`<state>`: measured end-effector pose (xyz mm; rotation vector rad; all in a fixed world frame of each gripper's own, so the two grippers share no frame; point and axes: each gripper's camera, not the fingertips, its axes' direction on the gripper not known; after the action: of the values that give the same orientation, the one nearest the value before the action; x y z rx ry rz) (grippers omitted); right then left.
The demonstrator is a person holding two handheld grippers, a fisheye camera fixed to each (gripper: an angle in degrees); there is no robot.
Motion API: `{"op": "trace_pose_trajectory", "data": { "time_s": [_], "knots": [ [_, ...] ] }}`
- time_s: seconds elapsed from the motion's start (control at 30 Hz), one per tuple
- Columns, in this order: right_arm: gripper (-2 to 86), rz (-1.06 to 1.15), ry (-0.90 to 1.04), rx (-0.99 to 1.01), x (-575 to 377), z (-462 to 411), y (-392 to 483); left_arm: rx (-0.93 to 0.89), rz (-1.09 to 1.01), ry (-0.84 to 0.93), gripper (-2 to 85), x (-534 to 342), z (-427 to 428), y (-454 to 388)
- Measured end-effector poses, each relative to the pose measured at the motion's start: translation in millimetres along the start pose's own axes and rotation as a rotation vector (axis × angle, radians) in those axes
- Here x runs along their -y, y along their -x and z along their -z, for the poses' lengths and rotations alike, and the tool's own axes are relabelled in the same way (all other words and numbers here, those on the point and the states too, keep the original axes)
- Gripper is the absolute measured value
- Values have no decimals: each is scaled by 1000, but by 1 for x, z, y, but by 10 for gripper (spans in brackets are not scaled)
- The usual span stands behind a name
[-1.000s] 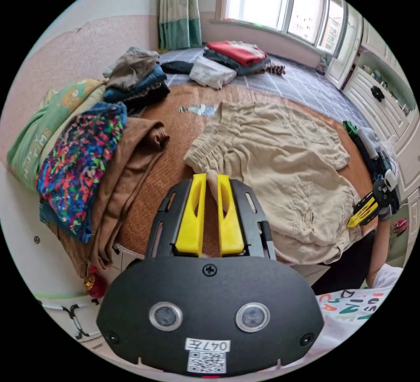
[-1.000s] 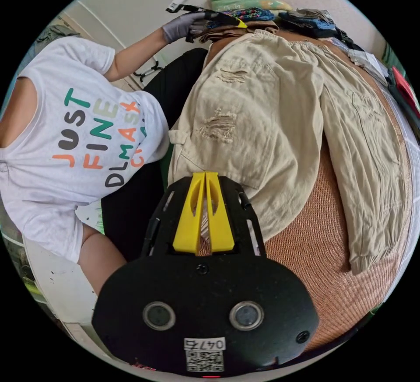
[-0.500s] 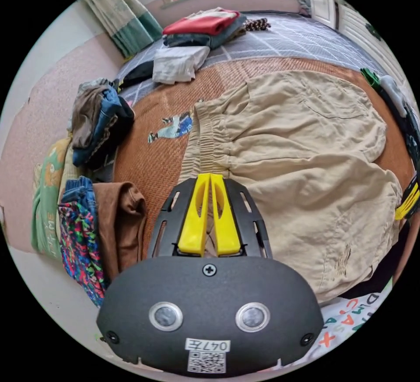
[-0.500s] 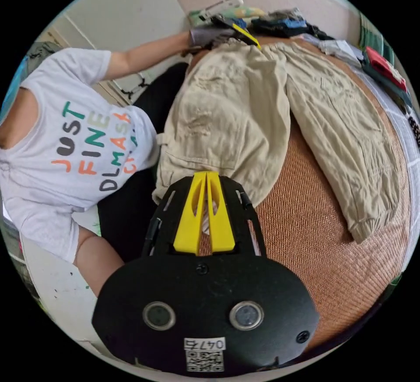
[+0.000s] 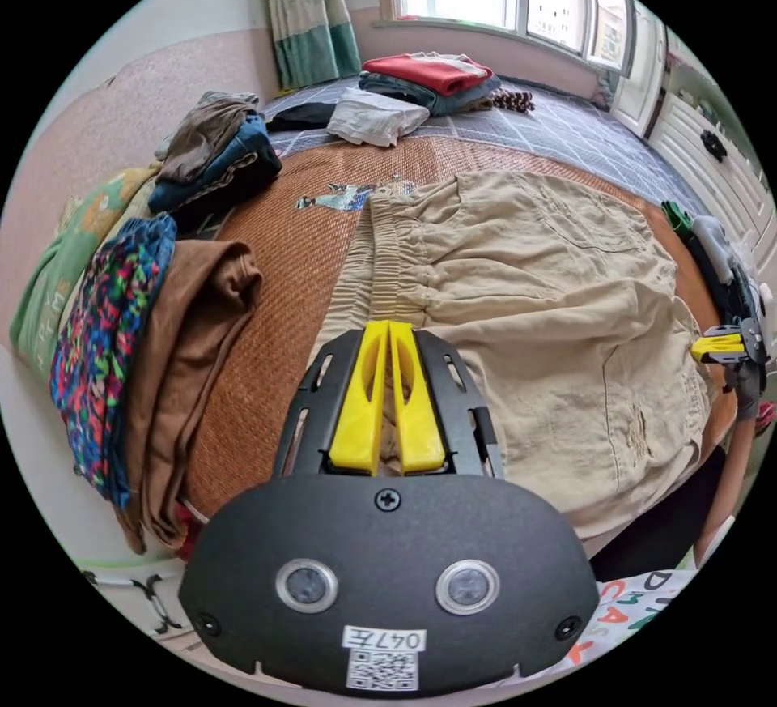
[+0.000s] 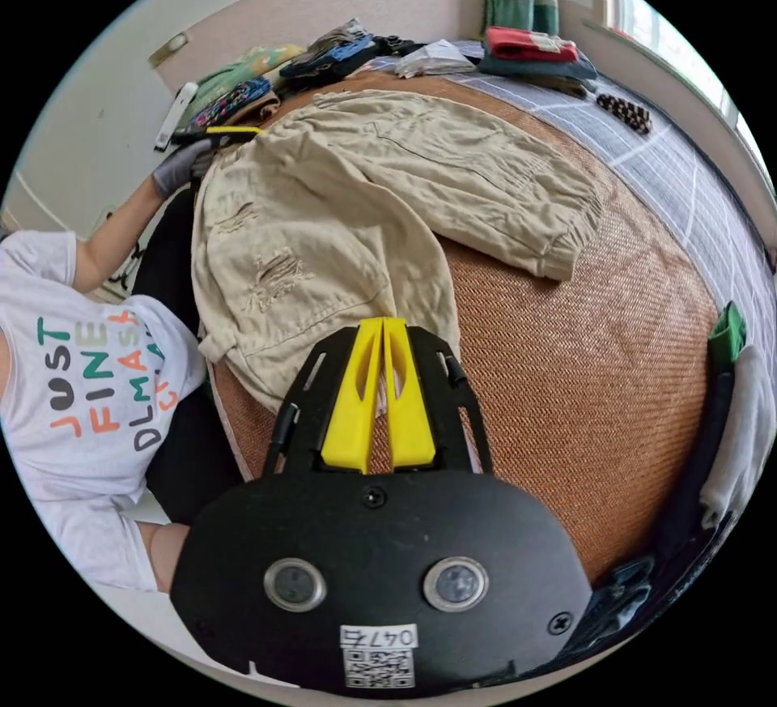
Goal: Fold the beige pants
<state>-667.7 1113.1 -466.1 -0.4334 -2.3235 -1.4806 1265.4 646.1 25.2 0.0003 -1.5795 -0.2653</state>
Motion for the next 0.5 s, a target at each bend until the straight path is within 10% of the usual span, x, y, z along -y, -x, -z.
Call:
{"op": "trace_pose_trajectory", "data": {
  "time_s": [0.5],
  "knots": [
    [-12,-187,-138,-23,-67,13,8,-169,58,-59,-10,-64,28,69]
  ]
}}
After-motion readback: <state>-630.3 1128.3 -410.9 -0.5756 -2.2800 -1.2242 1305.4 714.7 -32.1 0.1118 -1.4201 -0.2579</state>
